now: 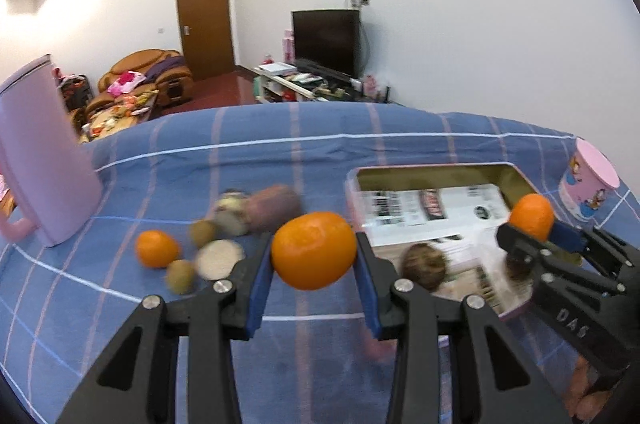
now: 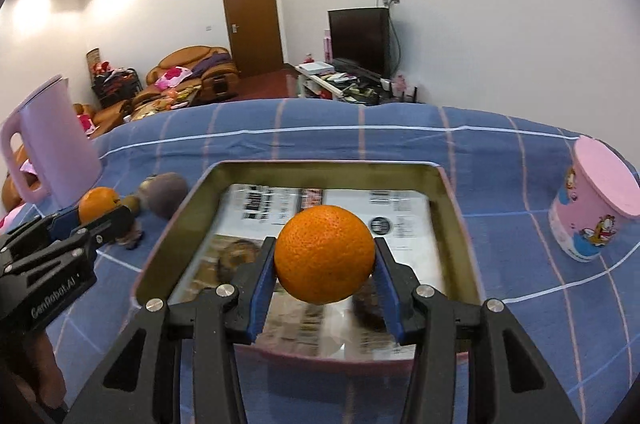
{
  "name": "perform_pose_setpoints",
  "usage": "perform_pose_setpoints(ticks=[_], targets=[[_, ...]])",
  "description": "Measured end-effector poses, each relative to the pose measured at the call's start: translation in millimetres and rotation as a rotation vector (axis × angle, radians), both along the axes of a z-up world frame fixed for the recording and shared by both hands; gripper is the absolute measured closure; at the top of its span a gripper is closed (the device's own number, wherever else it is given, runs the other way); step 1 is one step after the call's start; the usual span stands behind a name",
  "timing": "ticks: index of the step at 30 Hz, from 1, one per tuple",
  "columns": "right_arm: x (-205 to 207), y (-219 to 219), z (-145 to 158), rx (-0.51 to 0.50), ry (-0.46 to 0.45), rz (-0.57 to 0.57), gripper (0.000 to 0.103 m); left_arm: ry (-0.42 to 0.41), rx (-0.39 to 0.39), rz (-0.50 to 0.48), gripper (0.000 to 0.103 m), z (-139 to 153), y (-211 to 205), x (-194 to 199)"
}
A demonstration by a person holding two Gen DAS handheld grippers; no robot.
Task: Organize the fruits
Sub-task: 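Place the orange in the tin box with the left tool while the right tool places another orange there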
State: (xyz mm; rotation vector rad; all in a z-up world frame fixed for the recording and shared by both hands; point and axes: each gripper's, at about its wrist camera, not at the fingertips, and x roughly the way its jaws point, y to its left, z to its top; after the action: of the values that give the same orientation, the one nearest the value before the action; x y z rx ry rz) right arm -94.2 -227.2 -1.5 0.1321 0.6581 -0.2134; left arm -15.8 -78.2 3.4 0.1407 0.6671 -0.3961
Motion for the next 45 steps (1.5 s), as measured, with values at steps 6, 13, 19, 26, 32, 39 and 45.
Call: perform_pose_setpoints(ticks=[6,13,19,26,32,39,45], targets=[[-1,-17,-2,-0.013,0.012,-0.008,0.055,0.019,0.009,-0.044,0.062,1,-41,6],[5,-29,-5,0.002,0.026,-0.023,0.055,0.035,0.028,-0.046,0.062,-9,-61,10],[10,-26,-8,0.003,0.043,-0.008,0.054,0.011,0.061,-0.048,0.062,-13,-64,4],[10,-29,-9,0.021,0.041,0.004,0.054,-0.003,0.096,-0.044,0.062,-16,-67,2],[10,-32,-9,0.061,0.043,0.007,0.054,-0.002,0.082,-0.041,0.061,-14,-65,2],[8,-33,-8,0.07,0.039,0.009,0.053,-0.007,0.07,-0.046,0.059,-13,-63,2],[2,-38,-2,0.1,0.009,0.005,0.052,0.002,-0.003,-0.053,0.049,-4,-55,-1]])
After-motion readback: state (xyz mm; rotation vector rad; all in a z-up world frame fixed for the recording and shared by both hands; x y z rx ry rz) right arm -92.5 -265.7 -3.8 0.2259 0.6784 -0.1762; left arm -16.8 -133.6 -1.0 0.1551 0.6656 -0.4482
